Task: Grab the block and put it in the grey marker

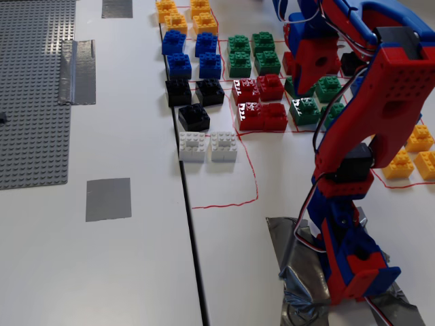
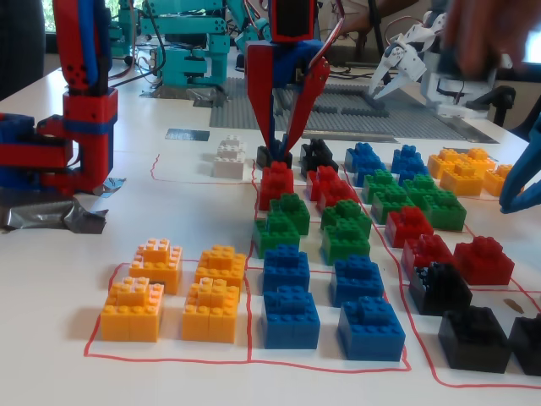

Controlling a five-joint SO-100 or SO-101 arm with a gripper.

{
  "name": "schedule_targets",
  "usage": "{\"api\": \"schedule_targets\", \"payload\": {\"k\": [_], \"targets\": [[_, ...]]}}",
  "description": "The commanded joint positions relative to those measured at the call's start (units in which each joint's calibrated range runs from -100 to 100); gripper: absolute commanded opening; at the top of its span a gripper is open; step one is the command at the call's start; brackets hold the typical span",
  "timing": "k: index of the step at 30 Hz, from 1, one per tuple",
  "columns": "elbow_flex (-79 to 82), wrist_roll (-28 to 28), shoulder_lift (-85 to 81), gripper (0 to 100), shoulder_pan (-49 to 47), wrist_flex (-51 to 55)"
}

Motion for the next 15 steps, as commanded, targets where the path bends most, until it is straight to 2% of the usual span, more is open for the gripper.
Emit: {"api": "schedule_targets", "payload": {"k": [1,15], "targets": [[-4.2,0.2,-1.8,0,0.5,-0.4],[-4.1,0.0,-2.0,0,0.1,-1.4]]}}
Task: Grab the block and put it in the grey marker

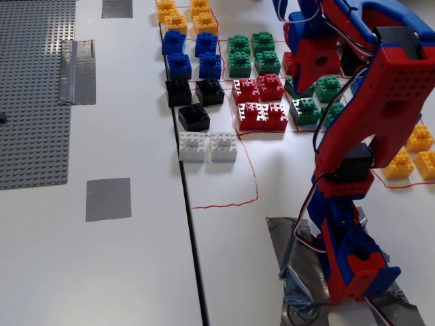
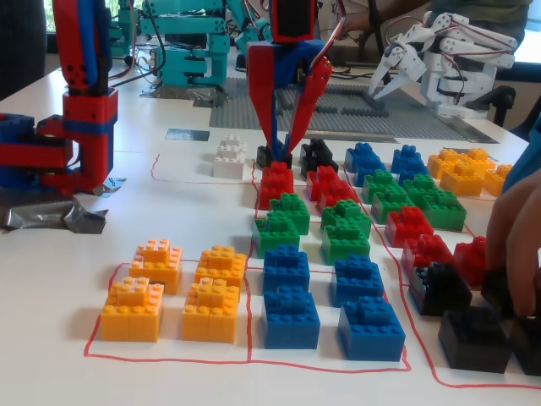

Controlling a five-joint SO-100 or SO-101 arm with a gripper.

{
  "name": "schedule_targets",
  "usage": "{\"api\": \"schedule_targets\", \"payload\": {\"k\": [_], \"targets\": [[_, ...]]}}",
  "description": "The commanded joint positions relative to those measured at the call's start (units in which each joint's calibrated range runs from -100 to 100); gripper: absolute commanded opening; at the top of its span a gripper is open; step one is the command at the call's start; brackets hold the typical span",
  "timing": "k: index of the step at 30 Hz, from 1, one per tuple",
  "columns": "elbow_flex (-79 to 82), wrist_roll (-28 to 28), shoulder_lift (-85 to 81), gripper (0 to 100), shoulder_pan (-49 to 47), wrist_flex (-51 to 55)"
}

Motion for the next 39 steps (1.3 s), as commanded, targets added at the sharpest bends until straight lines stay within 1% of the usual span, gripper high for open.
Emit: {"api": "schedule_targets", "payload": {"k": [1,11,15,19,20,22,25,28,31,33,39], "targets": [[-4.1,-0.1,-2.1,0,0.0,-0.6],[-3.6,-2.3,-3.5,0,-1.7,1.6],[-1.6,-2.9,-7.2,0,-5.3,2.0],[0.8,-3.7,-10.6,0,-12.1,2.1],[0.9,-3.6,-10.7,1,-14.1,2.4],[0.9,-4.6,-10.6,10,-17.9,2.7],[0.6,-5.4,-9.5,16,-22.8,2.1],[-1.3,-6.0,-6.7,21,-25.7,1.2],[-5.5,-6.9,-1.9,22,-27.4,1.8],[-9.3,-7.5,1.6,25,-27.7,3.0],[-17.7,-7.9,9.6,26,-27.9,4.2]]}}
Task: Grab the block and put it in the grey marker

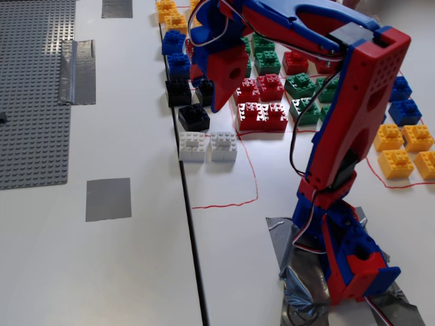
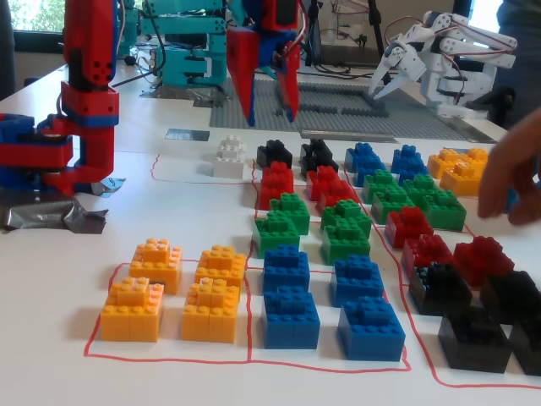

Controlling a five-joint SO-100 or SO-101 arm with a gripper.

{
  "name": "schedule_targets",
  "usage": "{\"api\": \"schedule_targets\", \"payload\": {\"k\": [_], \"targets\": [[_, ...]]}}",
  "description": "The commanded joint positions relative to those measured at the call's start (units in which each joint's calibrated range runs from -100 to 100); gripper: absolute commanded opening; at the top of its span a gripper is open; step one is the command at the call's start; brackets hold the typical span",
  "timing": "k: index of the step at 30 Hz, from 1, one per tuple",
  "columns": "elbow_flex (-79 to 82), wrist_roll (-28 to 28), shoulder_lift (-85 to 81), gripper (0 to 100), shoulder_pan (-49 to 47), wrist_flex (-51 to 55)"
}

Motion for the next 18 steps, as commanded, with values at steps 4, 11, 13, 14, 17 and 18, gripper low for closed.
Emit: {"api": "schedule_targets", "payload": {"k": [4,11,13,14,17,18], "targets": [[-8.0,-0.1,2.2,27,-1.6,-0.1],[-10.1,-0.7,6.9,28,-1.5,-0.2],[-11.1,-0.9,8.2,28,-1.3,-0.2],[-11.6,-0.9,8.9,28,-1.3,-0.2],[-13.0,-1.0,10.9,28,-1.3,-0.2],[-13.5,-1.0,11.4,28,-1.3,-0.3]]}}
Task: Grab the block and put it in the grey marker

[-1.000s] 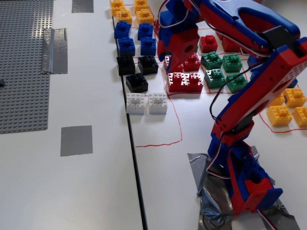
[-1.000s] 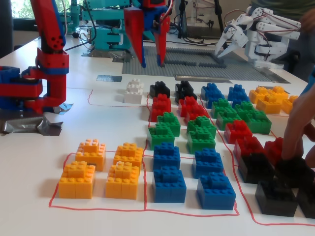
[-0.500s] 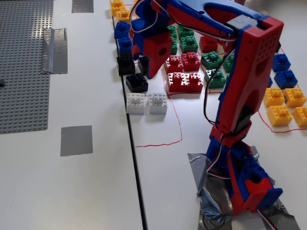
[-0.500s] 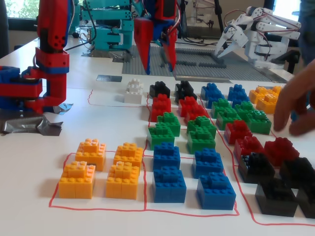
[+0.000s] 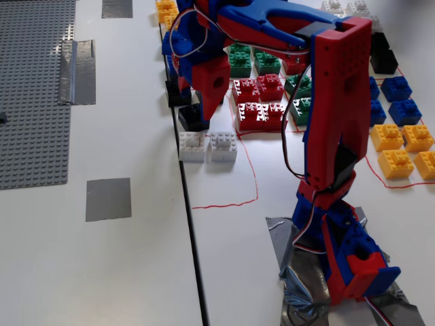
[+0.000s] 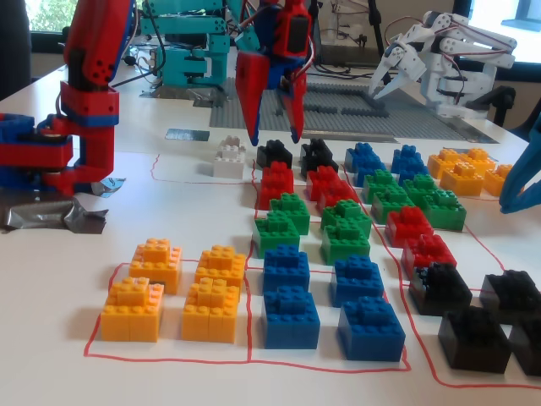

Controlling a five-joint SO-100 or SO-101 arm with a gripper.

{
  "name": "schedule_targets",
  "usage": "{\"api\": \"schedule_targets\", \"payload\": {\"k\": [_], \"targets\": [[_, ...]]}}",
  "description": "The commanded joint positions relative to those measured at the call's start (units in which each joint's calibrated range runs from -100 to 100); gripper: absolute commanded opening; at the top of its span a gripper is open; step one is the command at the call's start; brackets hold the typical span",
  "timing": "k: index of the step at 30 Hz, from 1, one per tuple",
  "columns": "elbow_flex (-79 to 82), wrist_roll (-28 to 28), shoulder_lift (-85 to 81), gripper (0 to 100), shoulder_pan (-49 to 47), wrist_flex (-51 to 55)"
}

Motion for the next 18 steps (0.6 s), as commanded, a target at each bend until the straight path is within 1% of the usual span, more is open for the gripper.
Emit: {"api": "schedule_targets", "payload": {"k": [1,13,18], "targets": [[-5.6,-0.6,-1.1,28,-0.3,0.1],[-8.6,-0.9,3.0,27,-0.3,-0.5],[-8.5,-1.1,3.5,23,-0.8,-0.5]]}}
